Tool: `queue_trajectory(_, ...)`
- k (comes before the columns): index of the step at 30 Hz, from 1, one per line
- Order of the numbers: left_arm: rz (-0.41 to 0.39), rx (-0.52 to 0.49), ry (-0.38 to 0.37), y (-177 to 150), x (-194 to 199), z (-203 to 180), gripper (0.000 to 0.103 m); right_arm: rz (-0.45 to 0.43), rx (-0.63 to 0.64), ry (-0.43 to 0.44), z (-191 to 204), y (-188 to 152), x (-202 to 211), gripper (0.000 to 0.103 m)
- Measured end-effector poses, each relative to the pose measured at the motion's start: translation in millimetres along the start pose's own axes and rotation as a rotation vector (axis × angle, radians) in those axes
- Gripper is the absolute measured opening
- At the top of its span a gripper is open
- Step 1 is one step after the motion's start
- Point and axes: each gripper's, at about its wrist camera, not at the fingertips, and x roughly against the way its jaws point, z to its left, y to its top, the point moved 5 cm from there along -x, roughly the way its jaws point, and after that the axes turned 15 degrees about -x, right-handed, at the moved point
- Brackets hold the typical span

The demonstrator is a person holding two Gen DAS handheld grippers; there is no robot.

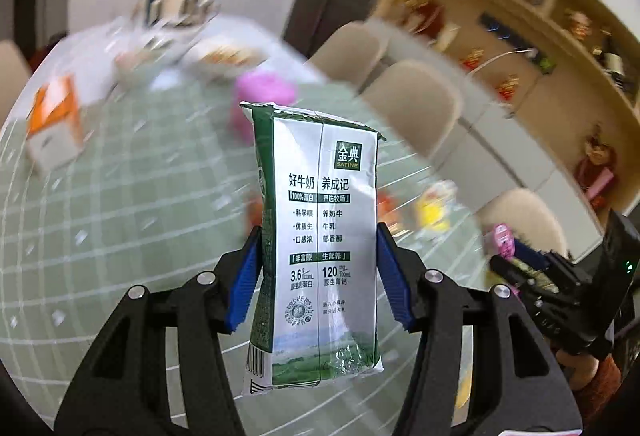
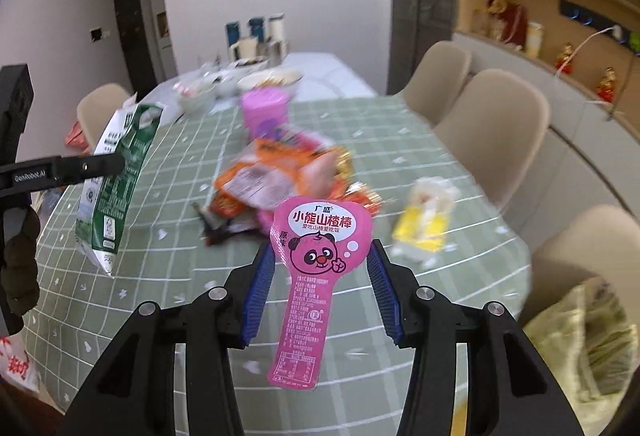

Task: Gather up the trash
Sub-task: 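Carry the milk carton and pink wrapper over the trash bin with both tools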

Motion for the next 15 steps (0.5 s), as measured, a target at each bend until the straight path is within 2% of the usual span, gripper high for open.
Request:
queue_trajectory(8, -0.149, -0.045, -0.126, 69.2, -13.1, -102.1, 0.052, -0.138, -0.029, -0.074, -72.2, 40.1, 53.8, 0.045)
queue_trajectory(15, -0.163, -0.111, -0.203, 97.7, -35.1, -189.6, 0.053, -0.211, -0.047, -0.132, -143.2, 61.0, 91.9, 0.045)
